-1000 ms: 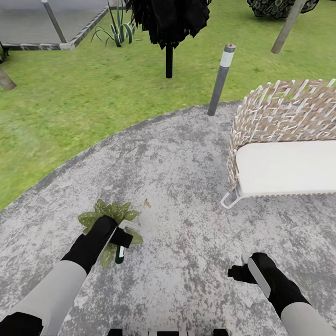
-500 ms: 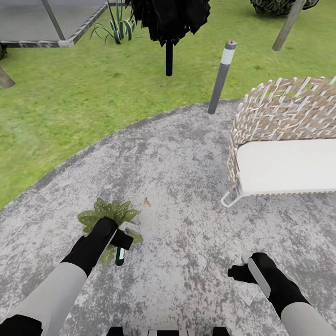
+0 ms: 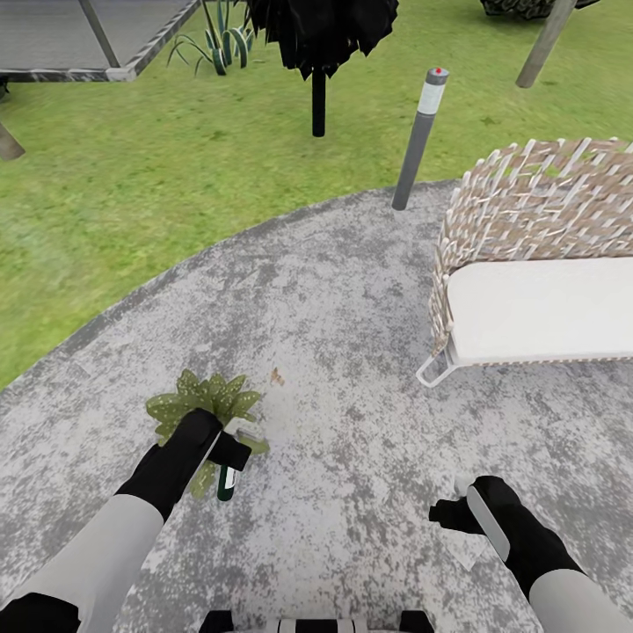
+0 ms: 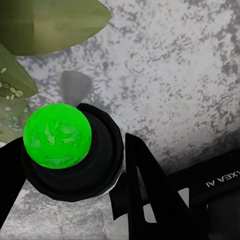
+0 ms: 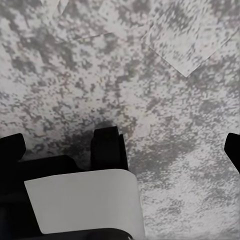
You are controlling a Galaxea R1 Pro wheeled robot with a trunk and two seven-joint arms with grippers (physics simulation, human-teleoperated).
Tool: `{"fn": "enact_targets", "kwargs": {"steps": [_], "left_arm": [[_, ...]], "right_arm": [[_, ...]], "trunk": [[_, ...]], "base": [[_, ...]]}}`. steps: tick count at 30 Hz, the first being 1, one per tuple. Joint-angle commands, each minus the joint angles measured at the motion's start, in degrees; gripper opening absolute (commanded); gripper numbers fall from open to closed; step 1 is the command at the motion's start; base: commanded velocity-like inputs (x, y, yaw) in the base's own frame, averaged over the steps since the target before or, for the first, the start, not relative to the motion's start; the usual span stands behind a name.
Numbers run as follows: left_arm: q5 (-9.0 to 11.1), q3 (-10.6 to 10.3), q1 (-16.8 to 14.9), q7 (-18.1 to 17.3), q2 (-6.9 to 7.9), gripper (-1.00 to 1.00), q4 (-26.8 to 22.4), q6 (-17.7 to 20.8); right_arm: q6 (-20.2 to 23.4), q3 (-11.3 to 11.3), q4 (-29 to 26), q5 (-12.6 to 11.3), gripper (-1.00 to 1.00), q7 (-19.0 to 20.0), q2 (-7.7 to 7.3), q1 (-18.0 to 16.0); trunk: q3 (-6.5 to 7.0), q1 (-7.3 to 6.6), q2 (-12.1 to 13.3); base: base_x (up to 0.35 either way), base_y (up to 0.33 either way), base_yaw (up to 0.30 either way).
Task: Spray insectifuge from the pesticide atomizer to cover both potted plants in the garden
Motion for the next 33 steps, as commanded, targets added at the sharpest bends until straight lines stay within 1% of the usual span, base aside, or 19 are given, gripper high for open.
{"fn": "enact_targets", "kwargs": {"steps": [1,9,19,25,33], "left_arm": [[-0.6,-0.2,0.0,-0.5,0.05,-1.0,-0.1,0.1],[-0.6,-0.2,0.3,-0.6,0.05,-1.0,0.1,0.0],[-0.6,-0.2,3.0,-0.6,0.05,-1.0,0.3,0.0],[-0.7,-0.2,5.5,-0.6,-0.04,-1.0,0.3,0.0],[-0.7,-0.2,6.4,-0.6,-0.04,-1.0,0.5,0.0]], "right_arm": [[0.2,0.3,-0.1,-0.6,1.0,-0.6,-0.07,0.0],[0.2,0.2,-0.1,-0.6,1.0,-0.6,-0.13,0.0],[0.2,0.2,-0.1,-0.6,1.0,-0.6,-0.42,0.0],[0.2,0.2,-0.1,-0.6,1.0,-0.6,-0.42,0.0],[0.2,0.2,-0.1,-0.6,1.0,-0.6,-0.42,0.0]], "trunk": [[-0.03,0.0,0.0],[-0.04,0.0,0.0],[-0.04,0.0,0.0],[-0.04,0.0,0.0],[-0.04,0.0,0.0]], "base": [[0.0,0.0,0.0],[0.0,0.0,0.0],[0.0,0.0,0.0],[0.0,0.0,0.0],[0.0,0.0,0.0]]}}
